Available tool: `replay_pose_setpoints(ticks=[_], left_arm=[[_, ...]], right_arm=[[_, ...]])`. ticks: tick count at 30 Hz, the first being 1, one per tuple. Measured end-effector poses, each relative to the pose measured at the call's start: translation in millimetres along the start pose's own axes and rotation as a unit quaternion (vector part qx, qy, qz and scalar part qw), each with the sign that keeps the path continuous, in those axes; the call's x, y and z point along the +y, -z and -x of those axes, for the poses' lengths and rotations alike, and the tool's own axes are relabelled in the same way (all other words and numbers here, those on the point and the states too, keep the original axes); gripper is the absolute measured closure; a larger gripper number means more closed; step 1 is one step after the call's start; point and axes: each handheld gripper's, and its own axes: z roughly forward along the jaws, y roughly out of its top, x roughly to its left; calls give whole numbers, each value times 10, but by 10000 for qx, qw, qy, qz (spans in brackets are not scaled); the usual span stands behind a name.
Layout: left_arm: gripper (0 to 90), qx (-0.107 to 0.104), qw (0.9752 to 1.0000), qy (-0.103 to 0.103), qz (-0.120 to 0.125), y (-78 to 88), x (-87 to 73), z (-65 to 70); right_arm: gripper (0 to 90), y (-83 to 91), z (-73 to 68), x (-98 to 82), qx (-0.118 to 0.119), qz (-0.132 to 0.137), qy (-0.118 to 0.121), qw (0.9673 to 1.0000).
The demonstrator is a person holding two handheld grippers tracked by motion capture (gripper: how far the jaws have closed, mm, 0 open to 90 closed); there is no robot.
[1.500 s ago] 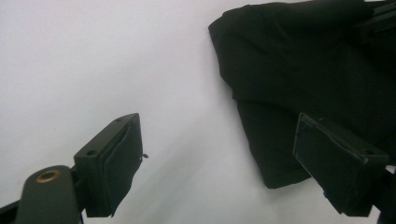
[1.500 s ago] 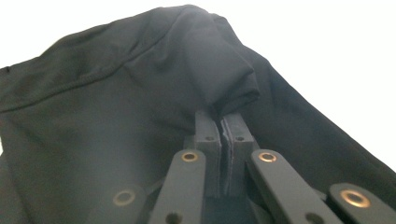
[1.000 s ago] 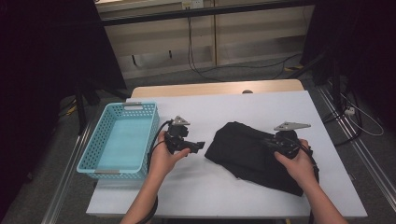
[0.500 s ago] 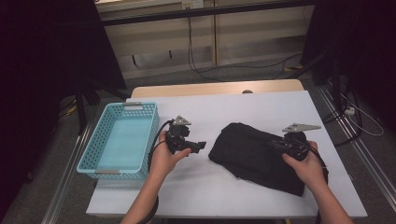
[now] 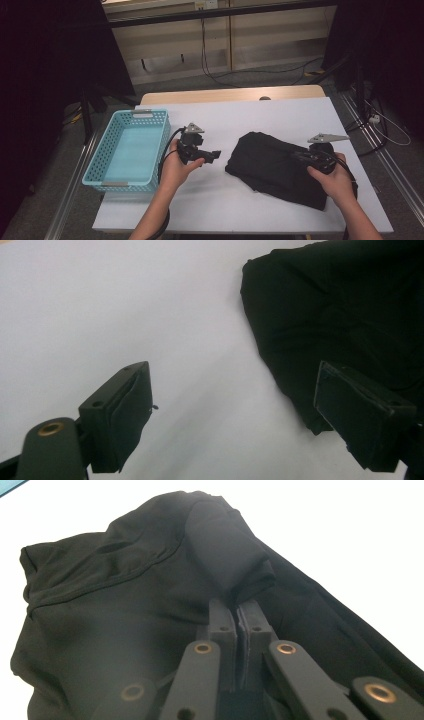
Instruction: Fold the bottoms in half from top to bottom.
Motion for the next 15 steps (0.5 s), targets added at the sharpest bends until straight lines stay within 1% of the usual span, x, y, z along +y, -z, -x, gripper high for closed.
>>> replay_pose_setpoints(ticks=[2, 8, 9, 15], left_arm=[[156, 18, 10000, -56, -1, -13, 1, 4], [156, -18, 10000, -13, -2, -22, 1, 18], [156, 2, 10000, -57, -5, -19, 2, 14], [156, 3, 10000, -69, -8, -16, 0, 12]], right_arm=[[870, 11, -3, -2, -4, -18, 13, 10000], [870, 10, 3, 1, -16, -35, 8, 10000], [870, 11, 2, 1, -19, -34, 11, 10000], [871, 35, 8, -5, -49, -4, 23, 10000]])
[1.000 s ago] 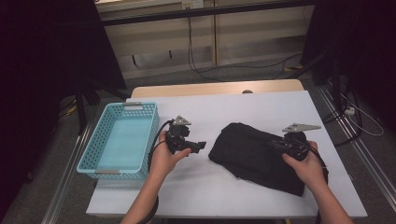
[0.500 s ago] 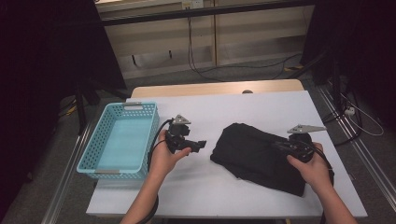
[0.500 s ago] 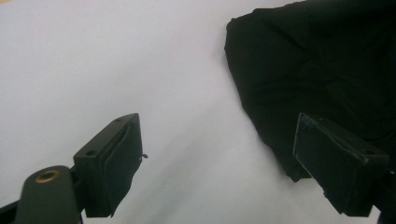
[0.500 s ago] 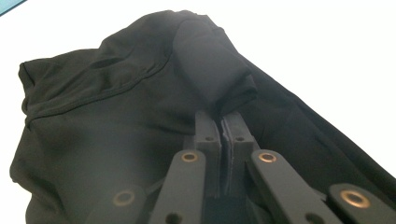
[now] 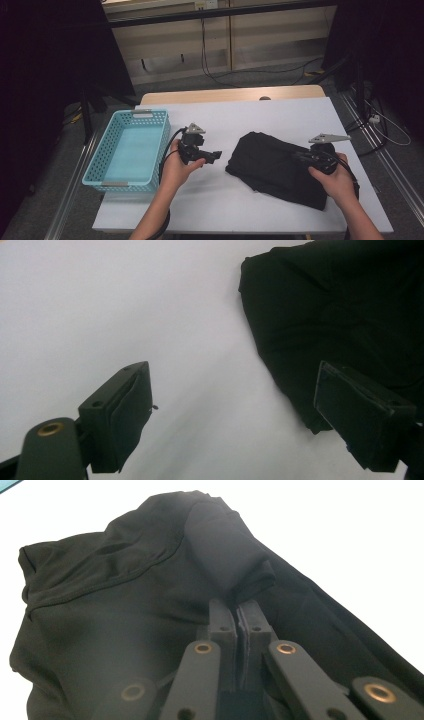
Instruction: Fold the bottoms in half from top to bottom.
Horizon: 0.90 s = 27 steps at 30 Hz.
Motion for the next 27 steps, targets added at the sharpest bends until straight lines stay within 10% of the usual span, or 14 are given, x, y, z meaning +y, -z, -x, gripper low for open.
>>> replay_pose_setpoints(ticks=[20, 27], left_arm=[[155, -8, 10000, 35, -11, -11, -7, 10], [156, -20, 10000, -4, -52, -6, -6, 1]], right_arm=[[869, -8, 79, -51, -104, -42, -51, 9999], [708, -11, 106, -87, -411, -15, -21, 9992]])
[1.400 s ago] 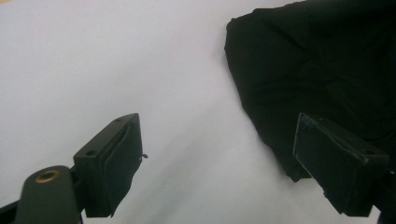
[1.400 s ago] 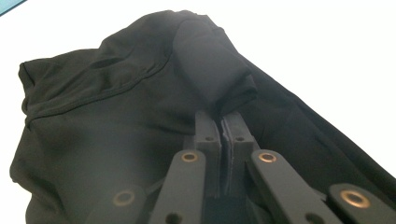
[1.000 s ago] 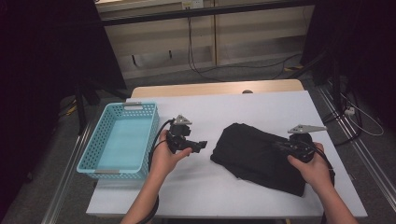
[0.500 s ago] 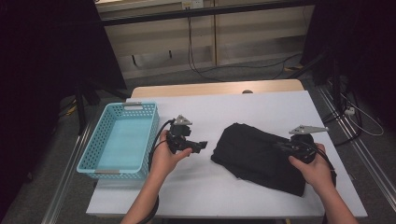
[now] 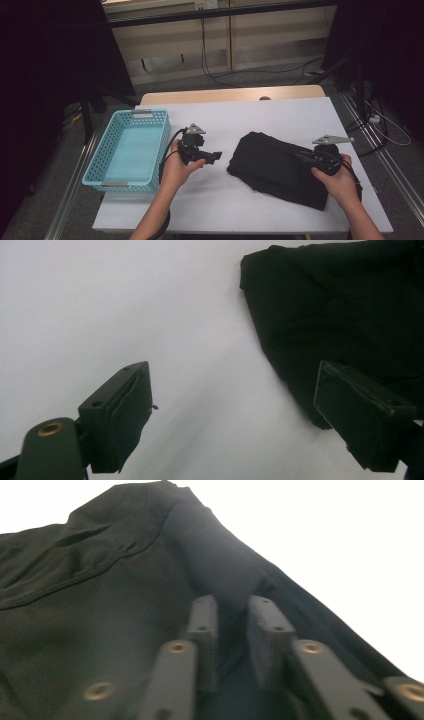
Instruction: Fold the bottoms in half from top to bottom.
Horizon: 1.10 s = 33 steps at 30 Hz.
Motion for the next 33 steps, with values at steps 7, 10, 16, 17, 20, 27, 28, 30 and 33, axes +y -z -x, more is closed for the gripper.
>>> replay_pose_setpoints(ticks=[7, 10, 16, 17, 20, 27, 28, 30, 33], left_arm=[[155, 6, 10000, 43, 45, 8, 1, 8], [155, -4, 10000, 46, 40, 9, 2, 9], [155, 5, 10000, 35, -30, 18, -9, 3], [155, 15, 10000, 26, -43, 21, -14, 4], [155, 13, 10000, 52, -41, 20, -31, 13], [155, -17, 9999, 79, -145, 23, -111, 24], [155, -16, 9999, 46, -152, 23, -124, 16], [155, 6, 9999, 73, -142, 21, -152, 10], [155, 15, 9999, 84, -147, 12, -188, 1]], right_arm=[[604, 27, -183, 16, 234, -59, 308, 9992], [586, 41, -278, -12, 388, -120, 447, 9982], [575, 92, -410, -144, 573, -240, 600, 9963], [583, 102, -437, -167, 609, -265, 612, 9959], [651, 131, -535, -238, 812, -330, 763, 9932], [550, 118, -619, -337, 805, -448, 915, 9915], [539, 92, -617, -380, 776, -444, 965, 9913], [544, 95, -611, -383, 744, -427, 949, 9918], [812, 124, -574, -374, 617, -420, 1083, 9913]])
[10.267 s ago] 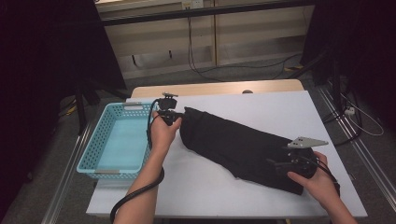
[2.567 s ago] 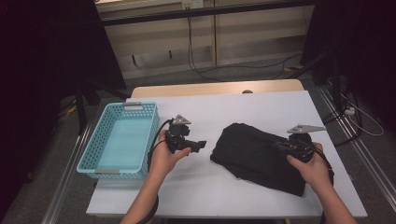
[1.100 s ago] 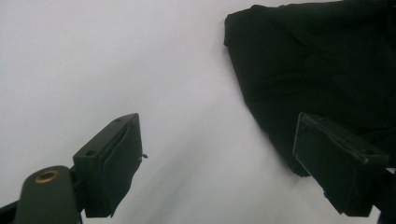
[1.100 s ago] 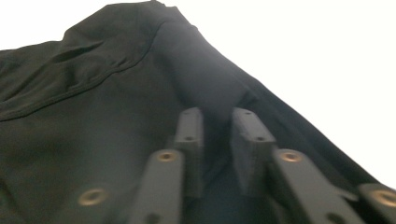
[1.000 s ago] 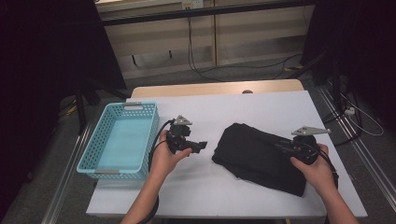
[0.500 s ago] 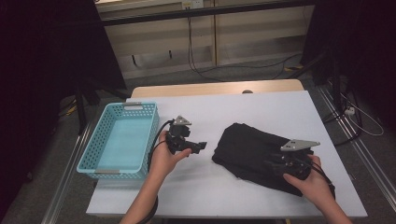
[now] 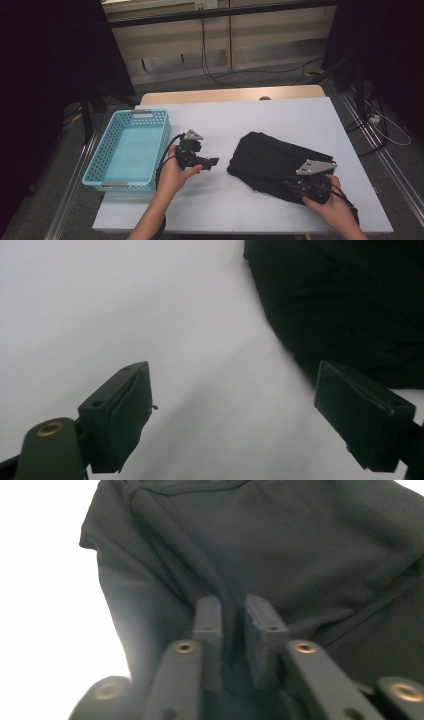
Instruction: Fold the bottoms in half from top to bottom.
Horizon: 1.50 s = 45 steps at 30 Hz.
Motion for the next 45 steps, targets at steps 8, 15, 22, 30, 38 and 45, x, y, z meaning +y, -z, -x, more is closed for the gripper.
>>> replay_pose_setpoints(ticks=[8, 15, 22, 30, 38, 45], left_arm=[[155, -39, 10000, -38, 55, 7, 11, 25], [155, -44, 9999, -36, 83, 14, 11, 29], [155, -58, 9999, -25, 132, 38, 24, 31], [155, -62, 9998, -27, 164, 48, 35, 25], [155, -67, 9997, 13, 218, 63, 40, 36], [155, -77, 9998, -31, 175, 64, 37, 32]], right_arm=[[870, 148, 75, -1, 50, 170, -72, 9998], [871, 287, 126, -32, 25, 243, -153, 9996], [871, 284, 125, -45, 4, 177, -161, 9997], [871, 332, 160, -122, -119, 108, -170, 9997], [871, 338, 143, -112, -182, 73, -82, 9998], [871, 377, 176, -166, -234, 75, -105, 9996]])
